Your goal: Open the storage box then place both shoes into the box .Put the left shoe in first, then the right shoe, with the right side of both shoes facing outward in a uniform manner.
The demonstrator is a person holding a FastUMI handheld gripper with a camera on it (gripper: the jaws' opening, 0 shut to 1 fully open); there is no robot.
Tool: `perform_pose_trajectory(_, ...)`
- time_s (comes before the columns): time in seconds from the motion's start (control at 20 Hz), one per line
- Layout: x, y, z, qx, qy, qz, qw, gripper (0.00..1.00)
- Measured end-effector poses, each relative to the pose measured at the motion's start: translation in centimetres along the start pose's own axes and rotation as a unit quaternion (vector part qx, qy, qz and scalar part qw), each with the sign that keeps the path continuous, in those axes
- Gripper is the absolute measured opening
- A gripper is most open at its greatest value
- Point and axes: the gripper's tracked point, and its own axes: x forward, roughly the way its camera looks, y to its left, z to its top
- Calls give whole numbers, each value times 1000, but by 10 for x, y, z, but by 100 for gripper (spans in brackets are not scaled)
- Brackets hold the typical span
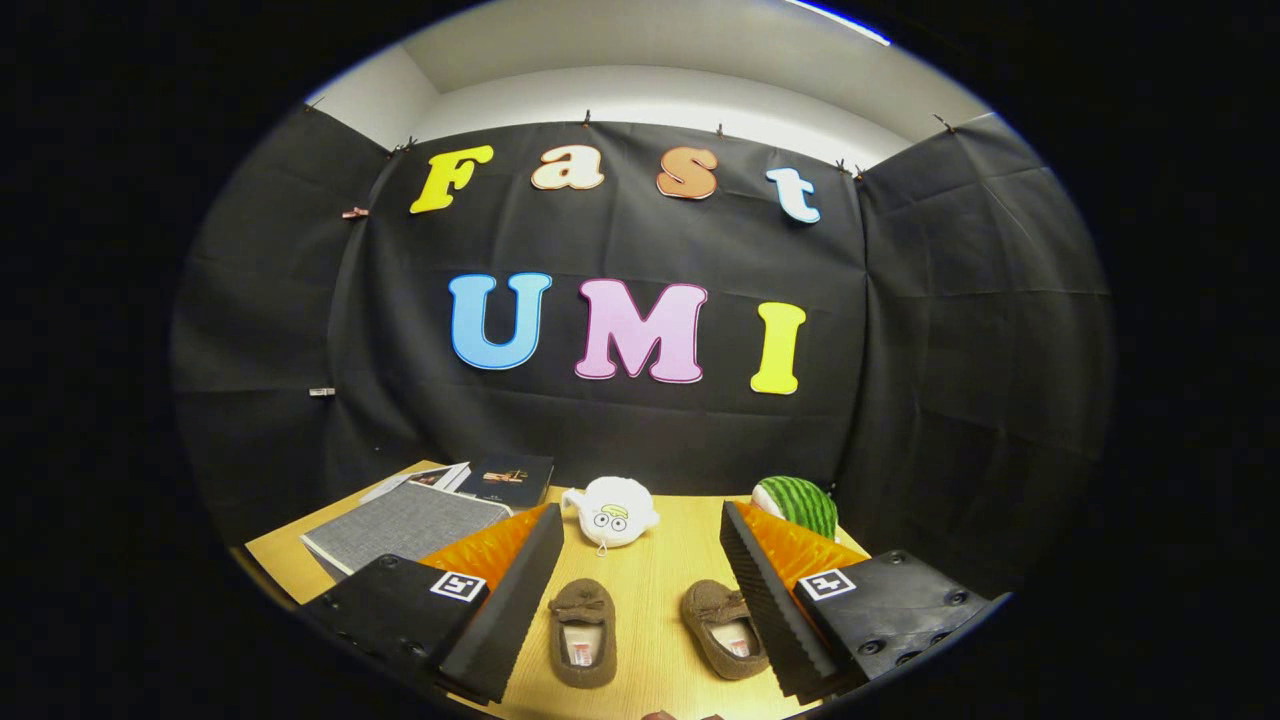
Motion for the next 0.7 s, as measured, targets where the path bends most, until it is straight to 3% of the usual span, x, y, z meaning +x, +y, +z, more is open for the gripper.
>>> perform_pose_trajectory(0.35, 12, 3, -7, 15, 16, 3, 1000, 97)
perform_pose_trajectory(0.7, 32, 25, -14, 35, 53, 49, 997, 97)
